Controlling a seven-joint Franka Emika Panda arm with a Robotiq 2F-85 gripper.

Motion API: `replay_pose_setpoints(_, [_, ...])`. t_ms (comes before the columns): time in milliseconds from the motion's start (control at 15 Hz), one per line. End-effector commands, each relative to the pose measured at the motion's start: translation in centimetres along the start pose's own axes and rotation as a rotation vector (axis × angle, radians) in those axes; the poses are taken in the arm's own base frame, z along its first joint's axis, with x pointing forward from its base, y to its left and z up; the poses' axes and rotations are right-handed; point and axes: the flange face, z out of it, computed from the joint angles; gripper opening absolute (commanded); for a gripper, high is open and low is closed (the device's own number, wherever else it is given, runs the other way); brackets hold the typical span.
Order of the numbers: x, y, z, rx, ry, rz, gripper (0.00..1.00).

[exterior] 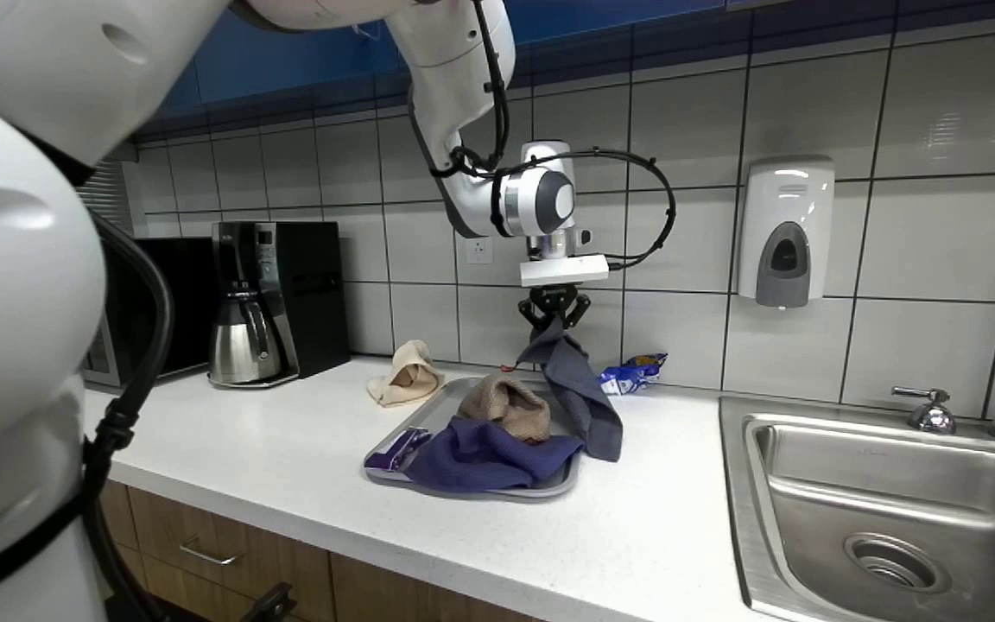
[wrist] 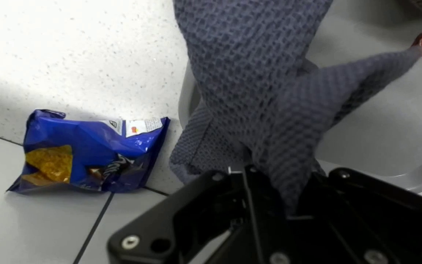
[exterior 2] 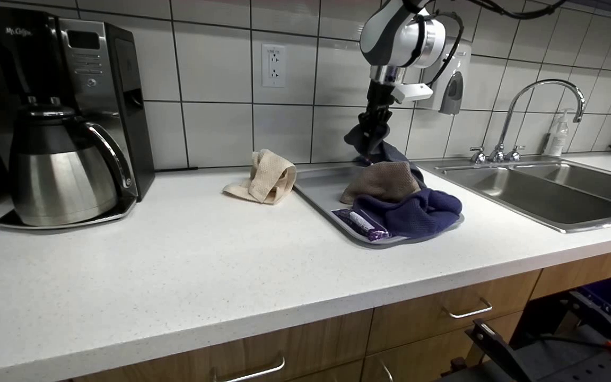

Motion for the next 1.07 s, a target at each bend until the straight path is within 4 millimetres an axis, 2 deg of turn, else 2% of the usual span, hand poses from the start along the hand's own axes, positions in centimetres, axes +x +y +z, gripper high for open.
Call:
replay_pose_setpoints(0, [0.8, -1.5, -0.4, 0.006, -0.016, -0.052, 0.02])
replay_pose_setpoints(400, [2.0, -4.1, 0.5, 0.018, -0.028, -0.096, 0.02])
replay_pose_setpoints(1000, [2.7, -7.0, 2.0, 0.033, -0.063, -0.147, 0.02])
